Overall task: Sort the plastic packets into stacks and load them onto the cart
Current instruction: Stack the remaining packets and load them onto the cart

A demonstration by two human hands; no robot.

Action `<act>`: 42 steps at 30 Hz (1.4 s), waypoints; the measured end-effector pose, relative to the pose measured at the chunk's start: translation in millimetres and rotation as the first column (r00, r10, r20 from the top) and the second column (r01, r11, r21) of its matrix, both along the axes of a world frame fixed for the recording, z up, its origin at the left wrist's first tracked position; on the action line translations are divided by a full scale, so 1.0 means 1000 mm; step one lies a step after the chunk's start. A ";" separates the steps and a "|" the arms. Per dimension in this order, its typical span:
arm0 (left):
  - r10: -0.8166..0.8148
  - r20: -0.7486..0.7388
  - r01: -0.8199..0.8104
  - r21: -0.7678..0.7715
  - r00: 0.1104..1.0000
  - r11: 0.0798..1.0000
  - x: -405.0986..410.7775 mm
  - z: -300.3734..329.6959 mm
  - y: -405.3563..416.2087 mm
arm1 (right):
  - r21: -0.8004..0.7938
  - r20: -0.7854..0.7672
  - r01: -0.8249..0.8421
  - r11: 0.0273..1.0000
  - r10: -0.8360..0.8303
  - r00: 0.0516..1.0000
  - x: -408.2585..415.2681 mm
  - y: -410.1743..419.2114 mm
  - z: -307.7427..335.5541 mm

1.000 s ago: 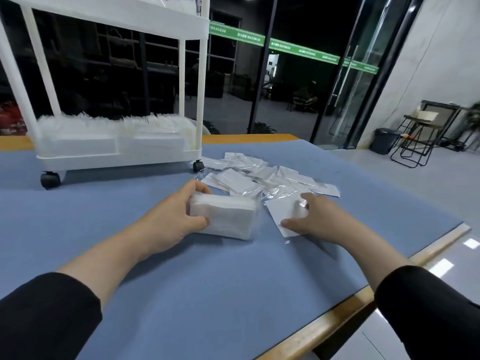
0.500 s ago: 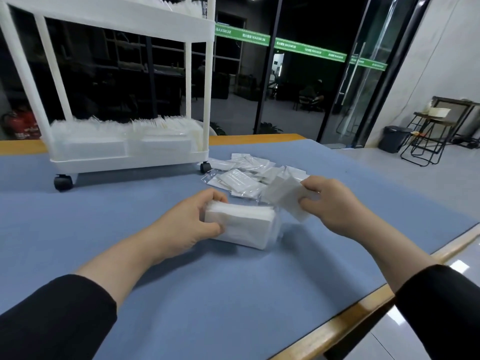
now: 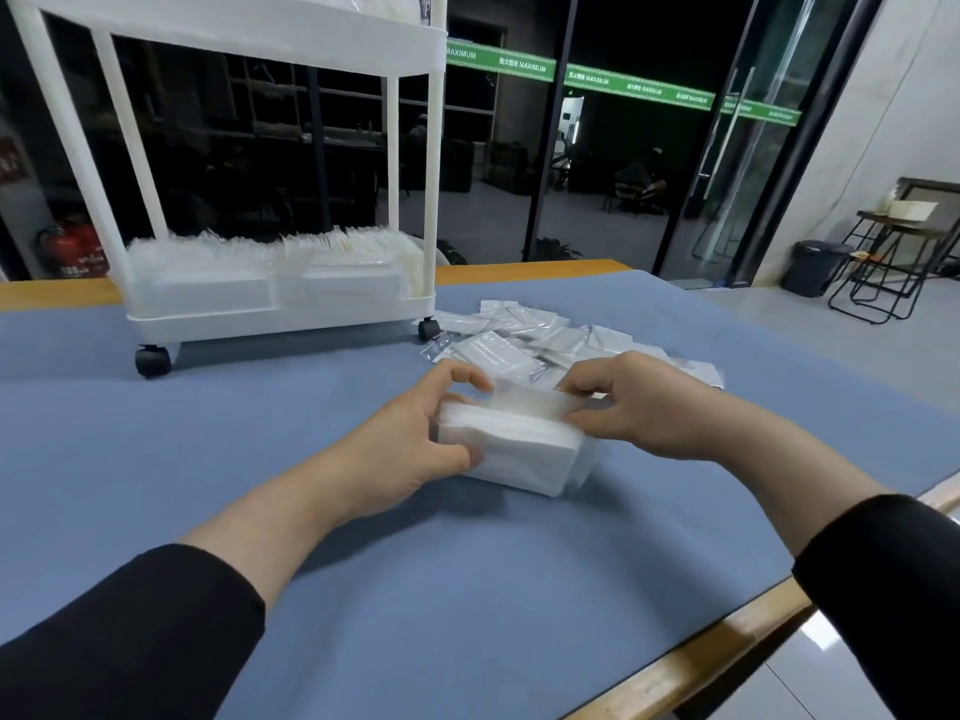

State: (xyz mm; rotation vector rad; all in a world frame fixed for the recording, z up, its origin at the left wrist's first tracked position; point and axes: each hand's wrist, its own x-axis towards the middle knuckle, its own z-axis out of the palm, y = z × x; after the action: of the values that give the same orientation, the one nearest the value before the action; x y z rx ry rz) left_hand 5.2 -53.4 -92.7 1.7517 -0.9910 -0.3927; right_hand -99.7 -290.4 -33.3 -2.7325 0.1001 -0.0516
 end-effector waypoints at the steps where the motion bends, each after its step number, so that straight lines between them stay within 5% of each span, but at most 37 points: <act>1: 0.001 -0.004 -0.001 0.000 1.000 1.000 0.000 0.001 0.000 | 0.050 -0.023 0.012 0.999 -0.011 1.000 -0.002 -0.004 0.000; 10: 0.047 0.052 -0.052 0.093 0.998 0.994 0.008 0.002 0.005 | 0.360 0.011 0.358 0.861 -0.388 0.922 -0.006 -0.038 -0.033; 18: 0.029 0.068 -0.037 0.114 0.997 0.993 0.010 -0.001 0.007 | 0.485 -0.030 0.442 0.755 -0.490 0.871 0.025 -0.032 -0.037; 22: 0.050 0.077 -0.058 0.109 0.996 0.992 0.016 0.003 0.016 | 0.196 -0.006 0.399 0.896 -0.406 0.914 0.039 -0.031 -0.033; 25: 0.126 0.068 -0.133 0.120 0.990 0.984 0.027 0.006 0.026 | -0.095 -0.071 0.186 0.978 -0.193 0.979 0.034 -0.037 -0.026; 28: 0.180 0.069 -0.188 0.137 0.981 0.972 0.034 0.006 0.030 | -0.117 -0.161 0.034 0.993 -0.052 0.986 0.030 -0.044 -0.026; 37: 0.176 -0.020 -0.175 0.047 0.984 0.983 0.027 0.005 0.025 | -0.222 0.020 -0.077 0.972 0.083 0.996 0.047 -0.058 -0.046; 42: 0.195 0.018 -0.196 0.060 0.981 0.979 0.032 0.003 0.024 | -0.207 -0.162 -0.133 0.969 0.101 0.982 0.042 -0.066 -0.028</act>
State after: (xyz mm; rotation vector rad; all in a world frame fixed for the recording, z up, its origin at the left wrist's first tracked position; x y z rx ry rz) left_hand 37.3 -29.9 -89.5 1.8903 -0.8130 -0.2897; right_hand -57.7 -356.8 -61.5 -2.9518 -0.0272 0.1885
